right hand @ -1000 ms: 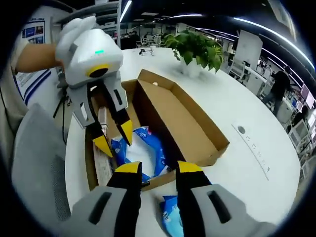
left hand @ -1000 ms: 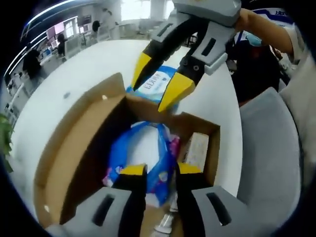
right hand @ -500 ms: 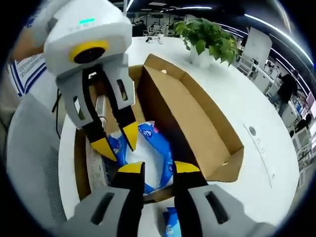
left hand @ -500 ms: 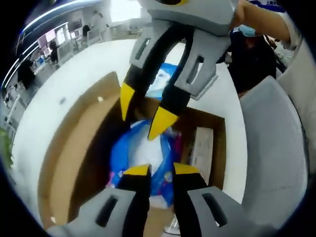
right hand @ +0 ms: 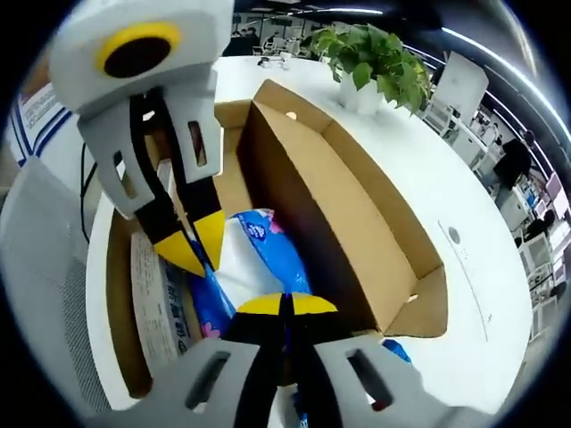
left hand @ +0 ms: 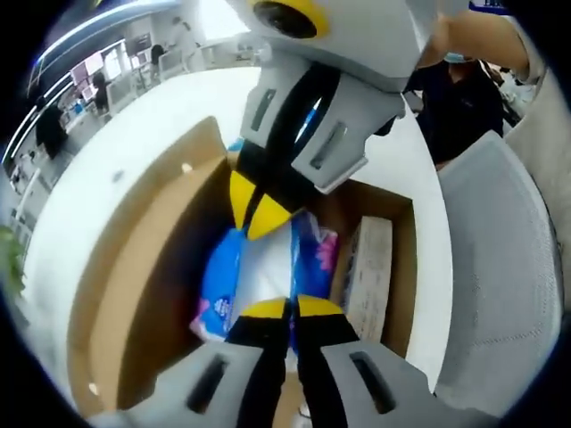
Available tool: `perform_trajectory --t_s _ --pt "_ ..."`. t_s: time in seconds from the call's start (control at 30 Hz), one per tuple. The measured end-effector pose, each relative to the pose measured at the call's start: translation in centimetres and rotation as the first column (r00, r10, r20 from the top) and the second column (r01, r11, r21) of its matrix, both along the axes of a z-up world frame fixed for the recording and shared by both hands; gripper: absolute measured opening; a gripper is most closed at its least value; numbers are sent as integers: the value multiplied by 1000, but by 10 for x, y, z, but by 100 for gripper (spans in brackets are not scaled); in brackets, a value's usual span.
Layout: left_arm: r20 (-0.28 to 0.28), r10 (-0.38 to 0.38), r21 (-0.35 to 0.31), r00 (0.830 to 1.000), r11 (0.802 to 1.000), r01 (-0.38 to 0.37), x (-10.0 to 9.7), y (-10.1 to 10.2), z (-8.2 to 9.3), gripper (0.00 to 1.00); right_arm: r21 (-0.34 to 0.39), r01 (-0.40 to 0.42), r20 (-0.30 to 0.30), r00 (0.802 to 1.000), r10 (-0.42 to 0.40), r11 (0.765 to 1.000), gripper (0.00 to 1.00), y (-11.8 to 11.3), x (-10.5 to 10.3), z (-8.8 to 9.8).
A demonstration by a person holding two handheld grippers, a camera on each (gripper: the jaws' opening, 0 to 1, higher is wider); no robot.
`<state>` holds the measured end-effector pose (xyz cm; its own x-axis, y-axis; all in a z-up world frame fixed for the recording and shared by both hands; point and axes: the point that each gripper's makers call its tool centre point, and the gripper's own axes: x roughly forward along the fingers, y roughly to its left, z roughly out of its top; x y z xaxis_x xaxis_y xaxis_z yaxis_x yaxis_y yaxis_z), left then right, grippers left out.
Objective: Operate the shoe box by opening the lid, removing the specified soft item, and placing it in the target area until the item is outside and the box remains undamaged.
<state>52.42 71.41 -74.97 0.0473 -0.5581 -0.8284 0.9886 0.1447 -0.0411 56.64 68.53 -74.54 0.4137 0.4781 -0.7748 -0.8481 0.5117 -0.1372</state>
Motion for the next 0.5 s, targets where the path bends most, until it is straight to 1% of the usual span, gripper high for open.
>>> perform_trajectory --t_s 0.2,0.33,0.5 --pt "-1 28 -11 1000 1000 -28 0 4 7 0 3 -14 12 1000 14 1000 0 2 -2 5" --pt "8 41 -31 999 999 -41 0 5 16 0 12 -22 37 999 22 1000 0 4 1 14" --pt "20 73 -45 997 996 -72 6 6 30 0 37 -19 59 998 17 999 0 7 5 29"
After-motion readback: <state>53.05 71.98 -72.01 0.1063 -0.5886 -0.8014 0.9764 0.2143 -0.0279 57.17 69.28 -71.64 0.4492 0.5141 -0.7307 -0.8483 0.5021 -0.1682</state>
